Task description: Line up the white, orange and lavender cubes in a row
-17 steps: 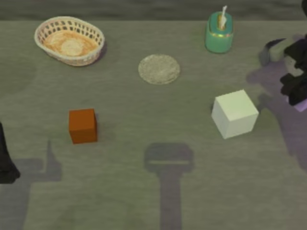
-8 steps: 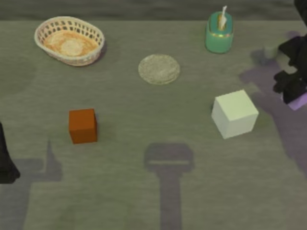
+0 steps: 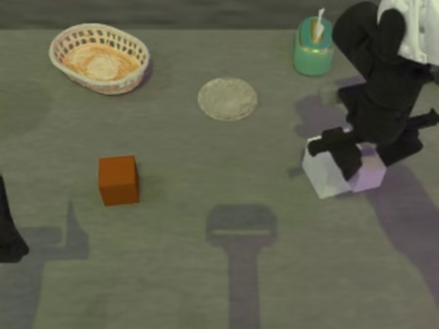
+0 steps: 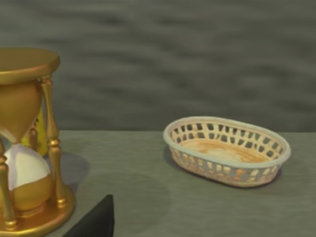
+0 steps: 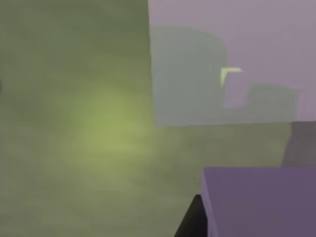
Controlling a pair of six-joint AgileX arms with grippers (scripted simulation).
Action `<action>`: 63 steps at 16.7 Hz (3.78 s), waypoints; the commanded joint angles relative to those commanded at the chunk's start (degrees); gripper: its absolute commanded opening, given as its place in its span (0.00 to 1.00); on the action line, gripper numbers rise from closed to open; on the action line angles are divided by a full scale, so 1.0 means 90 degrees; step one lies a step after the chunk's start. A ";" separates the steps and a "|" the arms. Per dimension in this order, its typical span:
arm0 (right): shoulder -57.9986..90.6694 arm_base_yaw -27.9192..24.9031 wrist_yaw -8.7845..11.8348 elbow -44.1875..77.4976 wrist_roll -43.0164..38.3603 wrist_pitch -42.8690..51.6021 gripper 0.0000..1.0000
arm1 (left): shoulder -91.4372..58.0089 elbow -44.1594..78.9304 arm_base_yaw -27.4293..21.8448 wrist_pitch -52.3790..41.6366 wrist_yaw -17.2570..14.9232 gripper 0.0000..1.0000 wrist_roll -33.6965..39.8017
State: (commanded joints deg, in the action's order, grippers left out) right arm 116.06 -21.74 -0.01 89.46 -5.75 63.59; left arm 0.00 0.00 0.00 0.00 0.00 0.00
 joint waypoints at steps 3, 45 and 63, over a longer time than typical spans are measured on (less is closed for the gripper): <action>-0.0414 -0.0801 -0.0020 -0.0548 -0.1729 -0.0063 0.00 | 0.0000 0.0000 0.0000 0.0000 0.0000 1.00 0.0000; -0.0572 -0.1971 -0.0102 -0.2379 -0.3770 -0.1976 1.00 | 0.0000 0.0000 0.0000 0.0000 0.0000 1.00 0.0000; -0.1214 -0.1999 -0.0098 -0.1384 -0.3770 -0.0321 1.00 | 0.0000 0.0000 0.0000 0.0000 0.0000 1.00 0.0000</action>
State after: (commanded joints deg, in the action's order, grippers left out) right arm 105.13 -39.74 -0.90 77.00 -39.68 60.70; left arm 0.00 0.00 0.00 0.00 0.00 0.00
